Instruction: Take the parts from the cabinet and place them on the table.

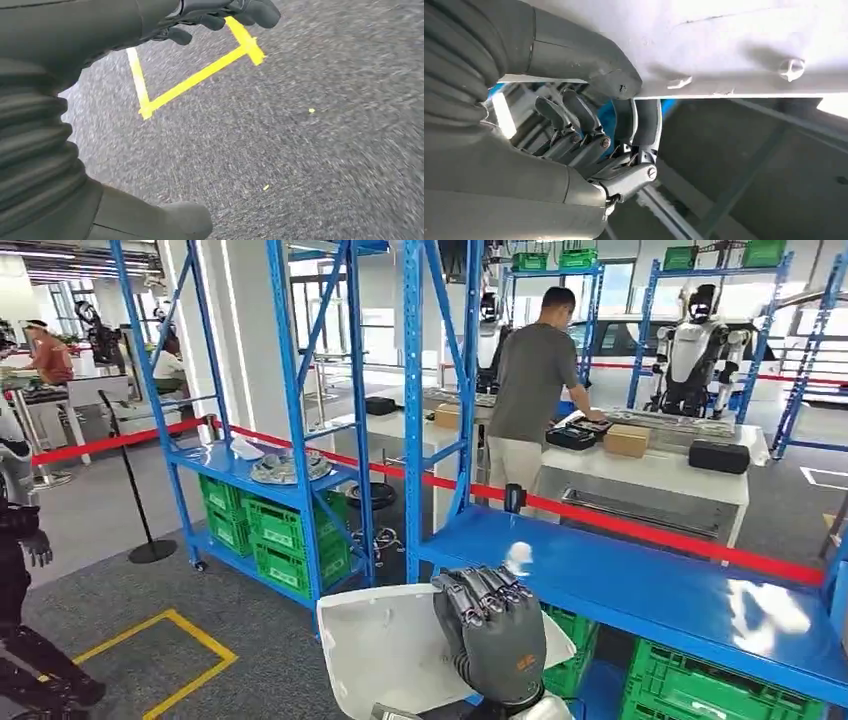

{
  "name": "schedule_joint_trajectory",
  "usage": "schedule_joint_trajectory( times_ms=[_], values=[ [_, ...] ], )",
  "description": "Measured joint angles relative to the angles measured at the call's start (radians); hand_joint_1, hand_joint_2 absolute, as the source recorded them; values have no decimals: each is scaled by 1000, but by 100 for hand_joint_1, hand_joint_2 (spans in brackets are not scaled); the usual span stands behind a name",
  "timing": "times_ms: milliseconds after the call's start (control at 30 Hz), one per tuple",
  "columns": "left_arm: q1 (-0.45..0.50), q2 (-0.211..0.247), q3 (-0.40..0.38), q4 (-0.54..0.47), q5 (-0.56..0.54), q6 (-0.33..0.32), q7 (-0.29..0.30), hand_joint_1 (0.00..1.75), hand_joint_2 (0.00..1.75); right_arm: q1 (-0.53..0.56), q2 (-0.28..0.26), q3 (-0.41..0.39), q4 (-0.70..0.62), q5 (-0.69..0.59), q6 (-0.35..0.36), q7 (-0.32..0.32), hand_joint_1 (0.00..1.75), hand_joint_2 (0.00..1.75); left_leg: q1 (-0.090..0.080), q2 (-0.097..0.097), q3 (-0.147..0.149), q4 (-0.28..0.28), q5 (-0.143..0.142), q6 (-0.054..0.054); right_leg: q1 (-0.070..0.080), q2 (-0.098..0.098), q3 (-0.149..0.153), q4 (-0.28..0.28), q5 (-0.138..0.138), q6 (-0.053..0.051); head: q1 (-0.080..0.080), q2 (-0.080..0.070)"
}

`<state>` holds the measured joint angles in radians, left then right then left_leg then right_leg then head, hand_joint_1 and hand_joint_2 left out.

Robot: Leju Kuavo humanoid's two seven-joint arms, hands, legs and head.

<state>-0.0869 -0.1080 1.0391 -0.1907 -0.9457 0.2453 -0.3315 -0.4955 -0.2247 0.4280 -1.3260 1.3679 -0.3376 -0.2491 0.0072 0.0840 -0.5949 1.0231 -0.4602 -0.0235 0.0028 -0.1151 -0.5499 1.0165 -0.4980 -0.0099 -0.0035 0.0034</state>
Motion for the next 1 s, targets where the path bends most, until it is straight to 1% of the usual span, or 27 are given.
schedule_joint_trajectory(
  times_ms=[100, 133, 167, 200, 233, 267, 300, 333, 367, 400, 433, 467, 500, 533, 600, 633, 667, 700, 733, 767, 800, 833, 867, 900, 933, 967, 1000],
  values=[
    [4, -2, 2, 0, 3, 1, 5, 0, 175, -9, 5, 7, -11, 2, 1, -2, 157, 175, -6, -41, -12, 3, 4, 18, -1, -33, 6, -4, 1, 13, 2, 0],
    [4, -2, 2, 0, 5, 2, 6, 0, 175, -13, 6, 8, -18, 2, 2, -3, 157, 175, 1, -54, -7, -4, 10, 28, -5, -29, 7, -1, -8, 23, 2, 0],
    [4, -4, 2, 0, 6, 4, 7, 0, 175, -17, 7, 10, -20, 3, 2, -4, 157, 175, 2, -64, -7, -6, 12, 32, -11, 30, 0, 25, -30, 27, 3, 0],
    [3, -4, 3, 0, 6, 5, 9, 0, 175, -17, 7, 12, -25, 3, 1, -4, 157, 175, 3, -74, -9, -6, 14, 36, -12, 76, -27, 86, -66, 28, 4, 0],
    [1, -4, 3, 0, 6, 7, 9, 0, 175, -15, 3, 13, -25, 3, 2, -5, 157, 175, 3, -88, -11, -6, 15, 40, -12, 104, -75, 186, -114, 31, 8, 0],
    [0, -4, 3, 0, 6, 8, 9, 0, 175, -12, 3, 14, -25, 3, 3, -5, 157, 175, 2, -103, -14, -5, 16, 41, -12, 111, -117, 269, -145, 31, 7, 0],
    [1, -4, 4, 0, 6, 8, 11, 0, 175, -10, 3, 15, -25, 4, 2, -5, 157, 175, 1, -116, -16, -4, 16, 41, -11, 114, -147, 324, -157, 30, 8, 0],
    [3, -4, 5, 0, 6, 8, 13, 0, 175, -9, 3, 16, -25, 4, 2, -5, 157, 175, 1, -131, -16, -3, 18, 41, -11, 115, -153, 328, -142, 28, 8, 0],
    [4, -4, 6, 0, 6, 8, 13, 0, 175, -10, 3, 17, -25, 4, 2, -5, 157, 175, 1, -146, -16, -1, 19, 39, -11, 116, -136, 285, -108, 25, 8, 0],
    [4, -5, 6, 0, 6, 8, 13, 0, 175, -12, 3, 18, -25, 4, 2, -5, 157, 175, 1, -161, -16, 1, 19, 38, -11, 121, -95, 198, -58, 21, 8, 0],
    [3, -6, 6, 0, 6, 8, 13, 0, 175, -14, 3, 20, -26, 4, 2, -5, 157, 175, 2, -176, -16, 4, 20, 36, -13, 140, -44, 95, -9, 17, 9, 0],
    [3, -9, 6, 0, 6, 8, 13, 0, 175, -14, 2, 21, -29, 5, 2, -5, 157, 175, 4, -187, -18, 5, 21, 33, -15, 185, -9, 17, 3, 12, 9, 0],
    [2, -10, 7, 0, 6, 8, 15, 0, 175, -14, 2, 21, -31, 6, 2, -5, 157, 175, -1, -200, -23, 8, 22, 24, -11, 187, -7, 8, -1, 15, 7, 0],
    [3, -10, 7, 0, 6, 8, 15, 0, 175, -14, 0, 23, -34, 7, 2, -5, 157, 175, 2, -208, -27, 4, 27, 17, -10, 175, -9, 8, 1, 15, 8, 0],
    [8, -10, 7, 0, 5, 8, 15, 0, 175, -10, 0, 24, -42, 17, -4, -5, 157, 175, 7, -227, -29, -7, 36, 2, -5, 158, -10, 9, 5, 6, 7, 0],
    [9, -10, 8, 0, 5, 8, 15, 0, 175, -8, 1, 26, -52, 21, -7, -5, 157, 175, 4, -227, -39, -4, 36, -4, -15, 143, -6, -4, 14, -5, 5, 0],
    [11, -12, 8, 1, 5, 6, 14, 0, 175, -8, 1, 27, -59, 24, -7, -5, 157, 175, 1, -164, -46, 18, 19, -2, -13, 129, -4, -9, 18, -12, 5, 0],
    [10, -12, 8, 1, 5, 6, 13, 0, 175, -6, 1, 28, -66, 23, -10, -4, 157, 175, -1, -120, -68, 68, -18, -4, -11, 120, -5, -10, 18, -21, 0, 0],
    [8, -12, 8, 1, 5, 5, 10, 0, 175, -3, 0, 28, -71, 24, -10, -3, 157, 175, 1, -101, -101, 144, -60, -8, -8, 107, -6, -10, 17, -21, 0, 0],
    [6, -12, 8, 0, 4, 5, 6, 0, 175, 2, 0, 28, -75, 24, -10, -3, 157, 175, 2, -95, -136, 225, -99, -12, -7, 94, -7, -9, 17, -22, 0, 0],
    [6, -12, 8, 1, 2, 5, 5, 0, 175, 6, 0, 28, -76, 24, -10, -3, 157, 175, 2, -94, -166, 296, -124, -15, -7, 79, -8, -9, 17, -22, -1, 0],
    [7, -12, 8, 1, 1, 5, 6, 0, 175, 10, 0, 28, -77, 23, -7, -2, 157, 175, 3, -93, -172, 317, -124, -18, -7, 65, -8, -9, 16, -22, -1, 0],
    [8, -11, 8, 1, 0, 5, 6, 0, 175, 11, 0, 29, -79, 23, -3, -2, 157, 175, 4, -89, -150, 281, -100, -19, -7, 51, -8, -9, 16, -22, -2, 0],
    [8, -11, 8, 0, 0, 5, 6, 0, 175, 12, 0, 29, -82, 23, -1, 1, 157, 175, 5, -82, -106, 209, -64, -20, -7, 39, -7, -8, 15, -20, -2, 0],
    [8, -10, 8, 0, 0, 5, 6, 0, 175, 11, 0, 29, -83, 23, -1, 1, 157, 175, 5, -66, -52, 113, -27, -19, -8, 27, -6, -6, 14, -18, -3, 0],
    [7, -10, 8, 0, 0, 5, 6, 0, 175, 11, -1, 29, -84, 23, -1, 1, 157, 175, 5, -25, 1, 24, -1, -18, -6, 17, -4, -2, 10, -12, -4, 0],
    [4, -12, 8, 0, 0, 4, 6, 0, 175, 13, -3, 29, -85, 23, -2, 2, 157, 175, -3, 3, 14, 7, -13, -7, 2, 8, -5, 1, 5, -4, -6, 0]
  ],
)
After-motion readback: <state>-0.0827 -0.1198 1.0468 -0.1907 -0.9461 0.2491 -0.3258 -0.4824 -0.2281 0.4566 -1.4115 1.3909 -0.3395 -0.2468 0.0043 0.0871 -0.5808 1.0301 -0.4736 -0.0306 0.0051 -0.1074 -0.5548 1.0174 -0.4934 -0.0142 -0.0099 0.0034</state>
